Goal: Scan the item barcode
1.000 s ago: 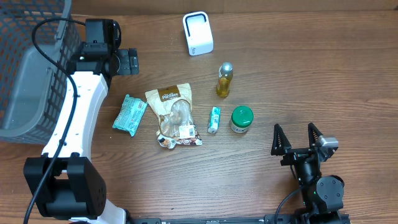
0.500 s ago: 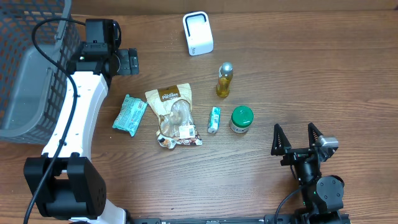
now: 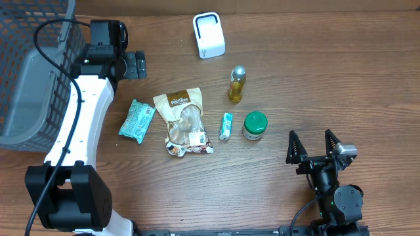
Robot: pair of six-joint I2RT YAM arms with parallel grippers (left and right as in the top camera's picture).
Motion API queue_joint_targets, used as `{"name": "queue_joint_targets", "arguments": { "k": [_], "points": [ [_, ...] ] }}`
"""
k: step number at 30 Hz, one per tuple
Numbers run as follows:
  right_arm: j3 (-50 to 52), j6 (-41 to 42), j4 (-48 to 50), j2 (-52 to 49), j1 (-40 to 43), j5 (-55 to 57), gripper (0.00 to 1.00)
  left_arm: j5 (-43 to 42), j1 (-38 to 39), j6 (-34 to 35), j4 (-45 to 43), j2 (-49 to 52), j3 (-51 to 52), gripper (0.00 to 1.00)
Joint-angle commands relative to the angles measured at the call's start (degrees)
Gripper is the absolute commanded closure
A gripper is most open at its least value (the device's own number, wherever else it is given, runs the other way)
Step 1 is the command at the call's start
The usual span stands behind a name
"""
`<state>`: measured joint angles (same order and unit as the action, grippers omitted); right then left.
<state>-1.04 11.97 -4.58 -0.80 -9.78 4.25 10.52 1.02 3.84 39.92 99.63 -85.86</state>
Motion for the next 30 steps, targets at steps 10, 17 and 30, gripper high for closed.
{"name": "queue_joint_targets", "arguments": {
  "k": [10,17,30],
  "points": [
    [-5.64,-0.04,-6.29,0.55,0.15,-1.27,0.00,0.35,0.13,-1.29,0.17,-1.03,-1.18,0.00],
    [-18.91,-0.04,-15.96,-2.54,0.17,4.28,0.00,0.35,0.17,-1.29,0.17,-1.03,-1.18,0.00],
    [-50.51,4.50,-33.18,-36.44,0.15,1.81,0.00,0.35,0.17,-1.29,0.17,-1.03,-1.18,0.00]
  ]
}}
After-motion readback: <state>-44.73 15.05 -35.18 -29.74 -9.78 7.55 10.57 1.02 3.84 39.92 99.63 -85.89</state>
